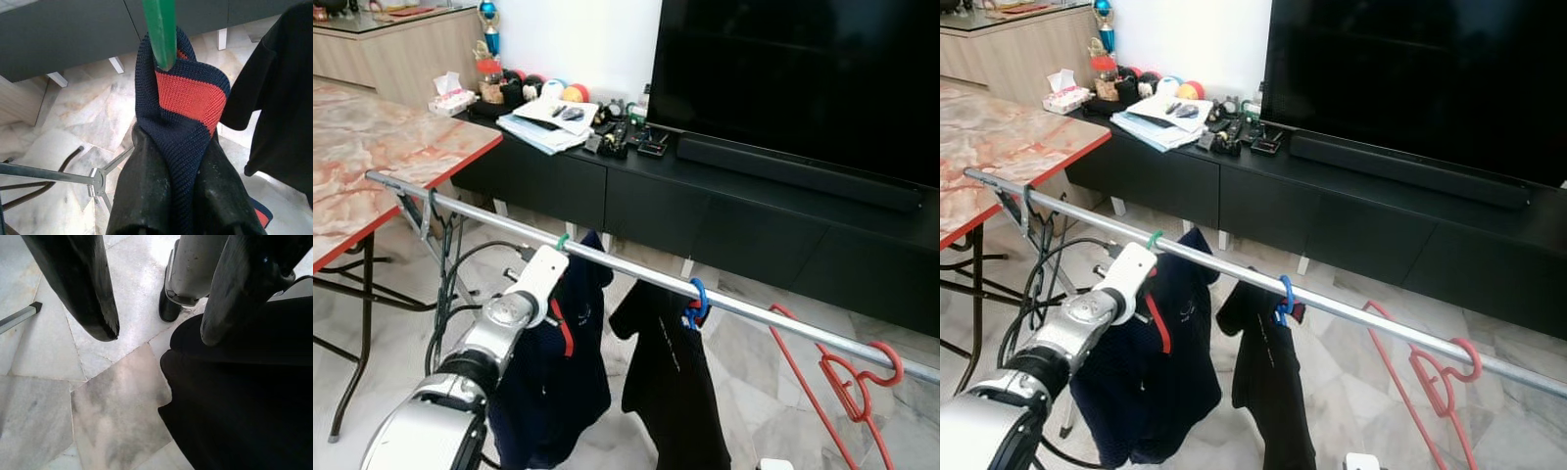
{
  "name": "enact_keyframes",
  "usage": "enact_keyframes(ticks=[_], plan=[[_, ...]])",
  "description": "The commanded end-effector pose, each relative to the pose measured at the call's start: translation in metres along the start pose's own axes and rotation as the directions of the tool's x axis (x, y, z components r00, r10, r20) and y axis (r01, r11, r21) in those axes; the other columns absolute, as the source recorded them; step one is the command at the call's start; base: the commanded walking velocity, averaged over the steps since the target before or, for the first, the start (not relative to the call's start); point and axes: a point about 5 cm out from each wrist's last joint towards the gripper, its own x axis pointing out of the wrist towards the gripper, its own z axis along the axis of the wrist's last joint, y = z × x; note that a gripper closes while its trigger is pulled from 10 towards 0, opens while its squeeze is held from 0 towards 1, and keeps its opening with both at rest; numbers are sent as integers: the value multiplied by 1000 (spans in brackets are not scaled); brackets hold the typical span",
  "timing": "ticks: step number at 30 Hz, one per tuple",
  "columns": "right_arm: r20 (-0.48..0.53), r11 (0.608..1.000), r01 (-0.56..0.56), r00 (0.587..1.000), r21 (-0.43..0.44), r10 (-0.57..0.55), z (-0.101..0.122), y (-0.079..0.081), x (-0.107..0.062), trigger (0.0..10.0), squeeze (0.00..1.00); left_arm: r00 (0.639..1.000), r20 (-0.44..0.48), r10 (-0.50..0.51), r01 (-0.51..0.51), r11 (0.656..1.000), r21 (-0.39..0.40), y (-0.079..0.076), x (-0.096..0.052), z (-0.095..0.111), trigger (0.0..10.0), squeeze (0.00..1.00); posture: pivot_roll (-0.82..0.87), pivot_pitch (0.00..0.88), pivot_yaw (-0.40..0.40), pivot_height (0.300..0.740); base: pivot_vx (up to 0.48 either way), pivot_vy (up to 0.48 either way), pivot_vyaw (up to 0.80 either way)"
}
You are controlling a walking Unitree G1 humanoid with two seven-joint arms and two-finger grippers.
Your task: Hang hanger
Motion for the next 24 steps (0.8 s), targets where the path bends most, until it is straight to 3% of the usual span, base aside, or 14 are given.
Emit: enact_keyframes(ticks=[1, 9, 15, 18, 24], plan=[[2, 1000, 6, 1000, 4, -6, 1, -1, 0, 10000, 0, 983, -177, -52, 49, 999, -20, -11, -8, -44, 10000, 0, -16, 42, -92, 740, 0, 0, 0], [1, 1000, 10, 1000, 3, -10, -1, -4, -1, 10000, 0, 986, -165, -8, 5, 1000, -20, 2, -15, -45, 10000, 0, -11, 41, -92, 740, 0, 0, 0], [1, 1000, 9, 1000, 0, -9, -1, -4, -1, 10000, 0, 991, -132, -3, 1, 1000, -15, 2, -15, -39, 10000, 0, -7, 36, -89, 740, 0, 0, 0], [2, 1000, 10, 1000, 2, -10, -1, -4, -1, 10000, 0, 1000, -23, 16, -18, 998, -55, -2, -13, -30, 10000, 0, -9, 34, -85, 740, 0, 0, 0], [2, 1000, 10, 1000, 2, -10, -1, -4, -1, 10000, 0, 1000, -23, 16, -18, 998, -55, -2, -13, -30, 10000, 0, -9, 34, -85, 740, 0, 0, 0]])
